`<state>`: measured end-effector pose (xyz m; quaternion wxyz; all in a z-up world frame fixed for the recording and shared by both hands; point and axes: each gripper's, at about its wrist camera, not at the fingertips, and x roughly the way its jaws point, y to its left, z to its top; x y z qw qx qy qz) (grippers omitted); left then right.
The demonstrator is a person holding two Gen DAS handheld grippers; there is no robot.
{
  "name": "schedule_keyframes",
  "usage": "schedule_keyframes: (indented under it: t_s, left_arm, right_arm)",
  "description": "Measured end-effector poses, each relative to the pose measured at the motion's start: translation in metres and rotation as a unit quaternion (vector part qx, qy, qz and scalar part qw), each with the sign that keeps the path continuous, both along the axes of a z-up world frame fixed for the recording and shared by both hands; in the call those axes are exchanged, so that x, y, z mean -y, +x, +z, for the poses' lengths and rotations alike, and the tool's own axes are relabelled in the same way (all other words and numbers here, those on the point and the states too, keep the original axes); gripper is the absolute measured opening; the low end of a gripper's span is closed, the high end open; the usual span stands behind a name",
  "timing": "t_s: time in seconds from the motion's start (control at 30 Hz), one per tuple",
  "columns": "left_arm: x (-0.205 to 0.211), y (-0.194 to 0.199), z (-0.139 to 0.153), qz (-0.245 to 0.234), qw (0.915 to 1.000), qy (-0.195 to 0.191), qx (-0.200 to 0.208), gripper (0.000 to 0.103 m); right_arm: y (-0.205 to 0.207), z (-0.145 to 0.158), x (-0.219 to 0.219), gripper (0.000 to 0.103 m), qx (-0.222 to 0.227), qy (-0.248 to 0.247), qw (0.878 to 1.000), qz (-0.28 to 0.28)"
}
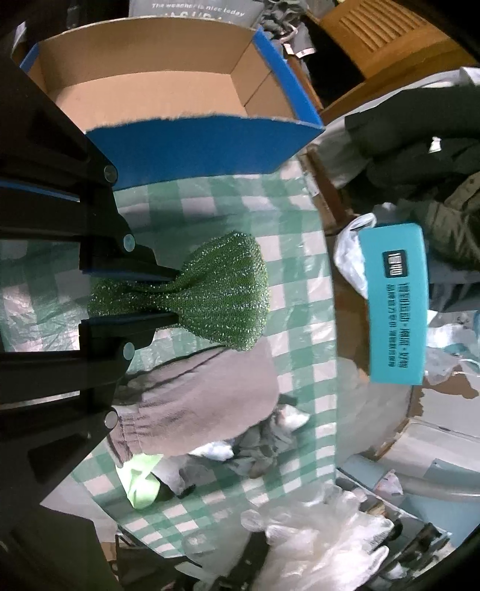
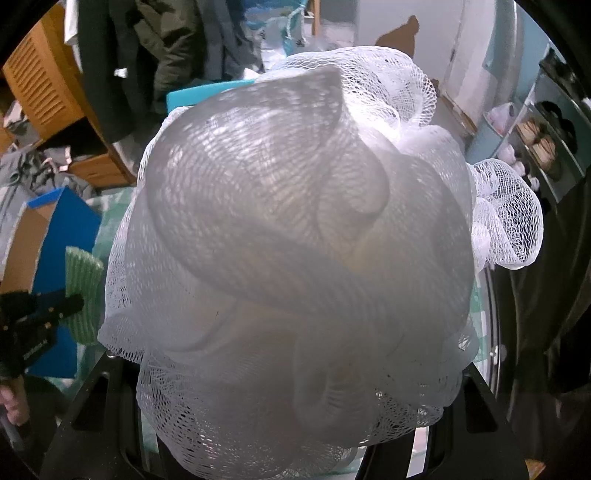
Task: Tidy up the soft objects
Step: 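Carry green scrubber in left gripper and white puff in right gripper over box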
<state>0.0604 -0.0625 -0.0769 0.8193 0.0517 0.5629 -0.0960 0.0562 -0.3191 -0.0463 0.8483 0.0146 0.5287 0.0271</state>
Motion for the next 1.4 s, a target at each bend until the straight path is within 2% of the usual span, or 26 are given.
schedule_keyframes:
  t_s: [0.57,1.13,1.4]
  left_arm:
    - [-0.035,-0.005,0.044,0.029,0.9979,-0.017,0.055,0.015]
    - [-0.094,-0.014,0.062,0.081,0.993,-0.011,0.085,0.015]
    - [-0.126,-0.021,0.06,0.105,0.9907,-0.007,0.086,0.015]
  right_arm:
    - [-0.016,0.028,-0.041,0.059,0.038,0.011,0.997,0.065]
    - [-0.021,0.045,-0.092,0.059,0.05,0.021,0.99,0.131]
    - [-0.022,0.044,-0.11,0.059,0.049,0.031,0.985,0.162]
